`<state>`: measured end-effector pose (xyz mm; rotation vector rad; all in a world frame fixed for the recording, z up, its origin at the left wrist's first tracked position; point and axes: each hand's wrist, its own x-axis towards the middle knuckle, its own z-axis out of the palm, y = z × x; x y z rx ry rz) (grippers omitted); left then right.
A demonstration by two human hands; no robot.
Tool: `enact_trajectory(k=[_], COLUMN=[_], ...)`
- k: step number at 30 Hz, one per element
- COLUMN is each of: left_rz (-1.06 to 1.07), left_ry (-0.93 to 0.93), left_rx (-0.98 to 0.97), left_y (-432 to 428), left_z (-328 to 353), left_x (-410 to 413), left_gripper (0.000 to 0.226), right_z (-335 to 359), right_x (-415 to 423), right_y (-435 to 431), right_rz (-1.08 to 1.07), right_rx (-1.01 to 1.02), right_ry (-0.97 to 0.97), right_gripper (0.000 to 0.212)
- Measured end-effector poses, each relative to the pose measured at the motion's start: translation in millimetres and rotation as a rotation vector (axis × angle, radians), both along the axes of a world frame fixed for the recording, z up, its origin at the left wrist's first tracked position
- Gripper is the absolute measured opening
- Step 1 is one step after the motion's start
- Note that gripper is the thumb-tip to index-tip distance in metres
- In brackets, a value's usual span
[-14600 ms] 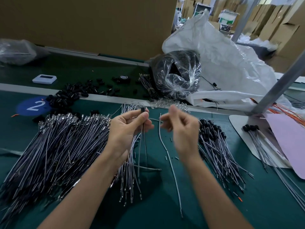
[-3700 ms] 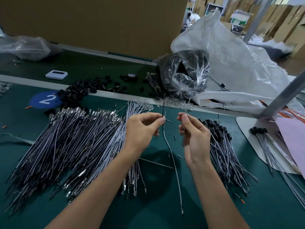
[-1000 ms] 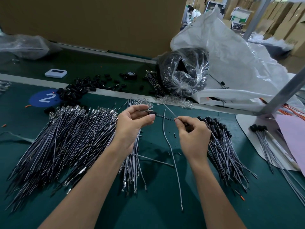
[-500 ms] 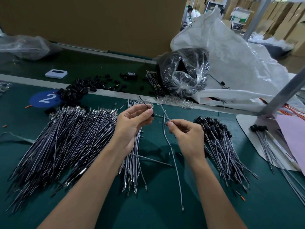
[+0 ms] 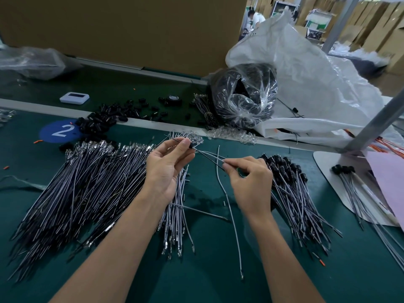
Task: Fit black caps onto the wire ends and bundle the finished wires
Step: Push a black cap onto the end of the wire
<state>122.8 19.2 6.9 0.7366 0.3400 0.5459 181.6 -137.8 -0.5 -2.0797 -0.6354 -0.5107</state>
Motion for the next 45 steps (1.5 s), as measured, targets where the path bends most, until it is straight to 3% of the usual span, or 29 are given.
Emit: enact_trajectory(k=[18, 33, 41, 45], left_rz=[-0.041, -0.123, -0.295, -0.098], left_ry=[-0.026, 0.061, 0.046, 0.079], left_rx=[0.095, 0.441, 0.306, 0.421], left_y=[-9, -26, -23, -25], left_z=[-1, -7, -3, 2], left_x=[2, 1, -1, -1], left_gripper=[0.023, 0.009, 0.022, 0.017], right_z=[1, 1, 2, -3], right_x=[1, -6, -5, -5], right_y=[1, 7, 5, 6], right_rz=[0.008, 0.168, 0.141, 0.145], right_rx=[0.056, 0.037, 0.061, 0.042], right_ry=[0.011, -0.029, -0.076, -0.064], right_gripper=[0.009, 0.021, 0.014, 0.012])
